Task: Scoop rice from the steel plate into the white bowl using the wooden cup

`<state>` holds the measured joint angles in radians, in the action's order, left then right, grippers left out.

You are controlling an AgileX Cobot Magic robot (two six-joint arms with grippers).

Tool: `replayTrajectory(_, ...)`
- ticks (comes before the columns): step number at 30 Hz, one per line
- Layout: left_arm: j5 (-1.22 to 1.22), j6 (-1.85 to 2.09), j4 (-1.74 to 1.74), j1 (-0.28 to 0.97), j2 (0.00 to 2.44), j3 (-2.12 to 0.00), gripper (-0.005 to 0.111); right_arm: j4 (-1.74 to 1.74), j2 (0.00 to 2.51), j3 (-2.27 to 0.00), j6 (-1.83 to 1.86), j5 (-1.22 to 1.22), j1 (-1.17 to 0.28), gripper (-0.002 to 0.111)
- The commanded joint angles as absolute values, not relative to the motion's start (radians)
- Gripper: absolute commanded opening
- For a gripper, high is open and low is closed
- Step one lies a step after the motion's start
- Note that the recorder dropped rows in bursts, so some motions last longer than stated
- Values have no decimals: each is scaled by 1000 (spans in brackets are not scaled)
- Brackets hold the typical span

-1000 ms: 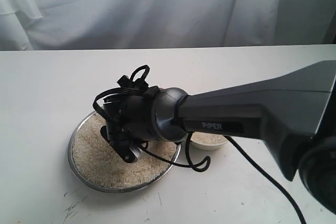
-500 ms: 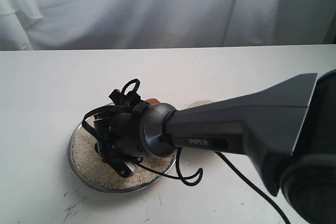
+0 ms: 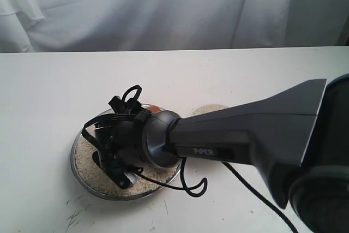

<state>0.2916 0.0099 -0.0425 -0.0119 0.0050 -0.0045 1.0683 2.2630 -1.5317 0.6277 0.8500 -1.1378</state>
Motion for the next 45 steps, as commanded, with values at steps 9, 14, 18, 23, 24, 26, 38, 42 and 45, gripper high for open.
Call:
replayTrajectory(9, 285, 9, -43, -10, 0, 0, 0, 1033, 2262, -1534, 590, 766, -1146, 0)
replayTrajectory(14, 285, 9, -43, -10, 0, 0, 0, 964, 2260, -1534, 590, 733, -1138, 0)
replayTrajectory(18, 285, 9, -43, -10, 0, 0, 0, 937, 2260, -1534, 590, 720, -1129, 0)
replayTrajectory(23, 285, 11, -43, -10, 0, 0, 0, 908, 2257, -1536, 590, 681, -1118, 0)
replayTrajectory(24, 285, 11, -43, -10, 0, 0, 0, 899, 2254, -1541, 590, 681, -1116, 0)
replayTrajectory(26, 285, 11, -43, -10, 0, 0, 0, 859, 2254, -1561, 590, 680, -1104, 0)
replayTrajectory(38, 285, 9, -43, -10, 0, 0, 0, 708, 2267, -1609, 674, 648, -1063, 0)
replayTrajectory(42, 285, 9, -43, -10, 0, 0, 0, 651, 2270, -1611, 679, 610, -1063, 0)
replayTrajectory(45, 285, 9, -43, -10, 0, 0, 0, 593, 2273, -1611, 686, 586, -1053, 0)
